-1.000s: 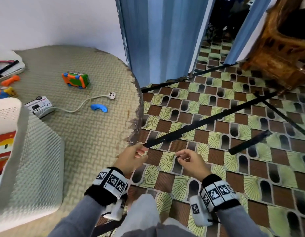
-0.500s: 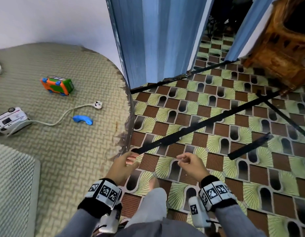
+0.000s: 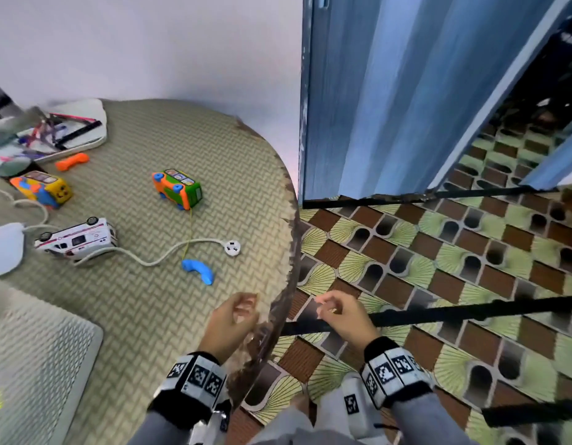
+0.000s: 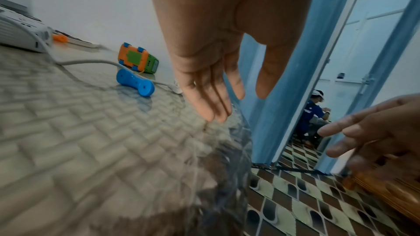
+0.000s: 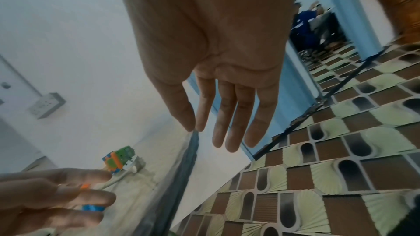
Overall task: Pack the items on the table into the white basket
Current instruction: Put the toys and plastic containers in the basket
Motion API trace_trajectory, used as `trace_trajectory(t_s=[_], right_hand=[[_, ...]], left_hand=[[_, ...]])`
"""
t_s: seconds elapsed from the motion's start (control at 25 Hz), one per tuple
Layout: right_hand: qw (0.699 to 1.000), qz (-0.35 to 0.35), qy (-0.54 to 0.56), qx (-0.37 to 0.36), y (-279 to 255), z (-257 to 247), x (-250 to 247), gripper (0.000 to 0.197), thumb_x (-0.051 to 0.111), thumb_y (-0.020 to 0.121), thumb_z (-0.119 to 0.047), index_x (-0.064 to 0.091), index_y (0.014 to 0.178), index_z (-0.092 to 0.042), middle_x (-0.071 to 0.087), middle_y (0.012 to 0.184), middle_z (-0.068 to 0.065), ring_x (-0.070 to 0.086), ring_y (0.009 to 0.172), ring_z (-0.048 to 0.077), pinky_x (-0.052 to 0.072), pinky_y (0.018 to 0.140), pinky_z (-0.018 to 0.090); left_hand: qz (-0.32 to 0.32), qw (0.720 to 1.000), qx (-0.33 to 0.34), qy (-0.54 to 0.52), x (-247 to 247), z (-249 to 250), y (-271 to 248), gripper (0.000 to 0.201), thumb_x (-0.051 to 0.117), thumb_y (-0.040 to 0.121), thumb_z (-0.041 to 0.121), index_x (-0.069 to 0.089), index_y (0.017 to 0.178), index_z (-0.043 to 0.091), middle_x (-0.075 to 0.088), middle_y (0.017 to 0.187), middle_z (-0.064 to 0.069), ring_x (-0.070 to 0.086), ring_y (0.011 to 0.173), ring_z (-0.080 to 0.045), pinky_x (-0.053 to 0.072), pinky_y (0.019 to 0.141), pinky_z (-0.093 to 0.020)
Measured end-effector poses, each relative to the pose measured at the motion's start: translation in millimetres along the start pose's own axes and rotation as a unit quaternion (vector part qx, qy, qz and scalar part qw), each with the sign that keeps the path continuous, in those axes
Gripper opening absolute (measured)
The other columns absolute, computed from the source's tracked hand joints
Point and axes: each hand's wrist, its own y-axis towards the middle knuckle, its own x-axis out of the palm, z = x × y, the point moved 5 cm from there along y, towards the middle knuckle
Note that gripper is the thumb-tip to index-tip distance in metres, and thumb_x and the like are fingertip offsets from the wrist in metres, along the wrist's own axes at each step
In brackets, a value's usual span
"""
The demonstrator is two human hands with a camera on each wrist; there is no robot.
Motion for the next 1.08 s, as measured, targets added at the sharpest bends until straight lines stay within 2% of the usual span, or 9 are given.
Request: trace_trajectory(t_s=[0.2, 0.32, 0.4, 0.48, 0.56, 0.68, 0.84, 0.96, 1.08], right_hand=[[0.989, -0.122, -0.065, -0.061, 57, -52, 17, 0.020, 0.058, 0.090, -0.009, 0.062, 0.109, -0.013, 0.063, 0.099, -0.004, 0.056, 0.085, -0.002, 0.042, 0.065, 0.002], [0.973, -0.177, -0.112, -0.099, 90, -75, 27, 0.022, 0.057, 0.090, -0.012, 0.063, 0.111, -0.012, 0.065, 0.102, 0.003, 0.061, 0.100, 0.015, 0.047, 0.084, 0.015], [0.951, -0.228, -0.158, -0.134, 110, -91, 36, 0.022, 0.054, 0.090, -0.013, 0.063, 0.110, -0.011, 0.061, 0.091, 0.001, 0.061, 0.094, 0.016, 0.047, 0.078, 0.016], [0.931, -0.272, -0.180, -0.167, 127, -106, 44, 0.019, 0.054, 0.092, -0.013, 0.061, 0.109, -0.014, 0.055, 0.086, -0.013, 0.055, 0.082, 0.000, 0.041, 0.067, 0.007], [0.912, -0.302, -0.190, -0.204, 136, -120, 52, 0.014, 0.056, 0.092, -0.014, 0.060, 0.105, -0.018, 0.054, 0.086, -0.017, 0.054, 0.079, 0.000, 0.040, 0.061, 0.004], [0.892, -0.317, -0.175, -0.271, 143, -134, 73, 0.015, 0.060, 0.090, -0.011, 0.064, 0.104, -0.014, 0.061, 0.088, -0.010, 0.059, 0.079, 0.007, 0.047, 0.066, 0.010], [0.857, -0.327, -0.182, -0.354, 141, -154, 117, 0.017, 0.063, 0.086, -0.006, 0.065, 0.102, -0.010, 0.061, 0.085, -0.003, 0.054, 0.068, 0.007, 0.049, 0.069, 0.021], [0.843, -0.322, -0.198, -0.383, 143, -164, 154, 0.024, 0.065, 0.082, -0.004, 0.065, 0.106, -0.004, 0.058, 0.093, 0.003, 0.056, 0.081, 0.017, 0.050, 0.079, 0.036], [0.821, -0.338, -0.275, -0.370, 145, -162, 189, 0.040, 0.066, 0.084, -0.013, 0.054, 0.122, -0.004, 0.053, 0.113, 0.013, 0.053, 0.107, 0.028, 0.043, 0.092, 0.037]], left_hand=[[0.118, 0.990, -0.064, -0.036, -28, -16, 15, 0.027, 0.063, 0.087, 0.007, 0.058, 0.111, 0.018, 0.061, 0.100, 0.007, 0.057, 0.090, -0.004, 0.042, 0.073, -0.010], [0.198, 0.972, -0.110, -0.060, -39, -23, 20, 0.027, 0.064, 0.086, 0.008, 0.058, 0.110, 0.020, 0.063, 0.101, 0.005, 0.059, 0.088, -0.008, 0.045, 0.073, -0.015], [0.261, 0.951, -0.142, -0.088, -44, -29, 20, 0.028, 0.065, 0.085, 0.006, 0.060, 0.109, 0.018, 0.065, 0.100, 0.002, 0.061, 0.089, -0.014, 0.049, 0.076, -0.022], [0.310, 0.932, -0.159, -0.098, -44, -29, 17, 0.028, 0.066, 0.084, 0.006, 0.062, 0.109, 0.018, 0.067, 0.098, 0.002, 0.063, 0.090, -0.015, 0.048, 0.072, -0.019], [0.362, 0.909, -0.172, -0.111, -44, -29, 10, 0.028, 0.068, 0.083, 0.006, 0.062, 0.107, 0.019, 0.066, 0.096, 0.005, 0.062, 0.088, -0.013, 0.045, 0.072, -0.017], [0.410, 0.888, -0.179, -0.110, -41, -26, -3, 0.029, 0.069, 0.082, 0.005, 0.060, 0.107, 0.019, 0.066, 0.096, 0.004, 0.062, 0.087, -0.012, 0.045, 0.073, -0.019], [0.452, 0.858, -0.213, -0.119, -41, -25, -17, 0.028, 0.067, 0.084, 0.006, 0.060, 0.107, 0.021, 0.066, 0.095, 0.004, 0.061, 0.083, -0.009, 0.044, 0.066, -0.008], [0.473, 0.843, -0.222, -0.126, -51, -30, -24, 0.027, 0.067, 0.084, 0.008, 0.061, 0.107, 0.020, 0.067, 0.096, 0.004, 0.061, 0.080, -0.005, 0.043, 0.064, -0.005], [0.484, 0.830, -0.238, -0.140, -62, -38, -26, 0.026, 0.066, 0.084, 0.005, 0.061, 0.107, 0.017, 0.066, 0.097, 0.005, 0.060, 0.076, 0.001, 0.044, 0.063, -0.005]])
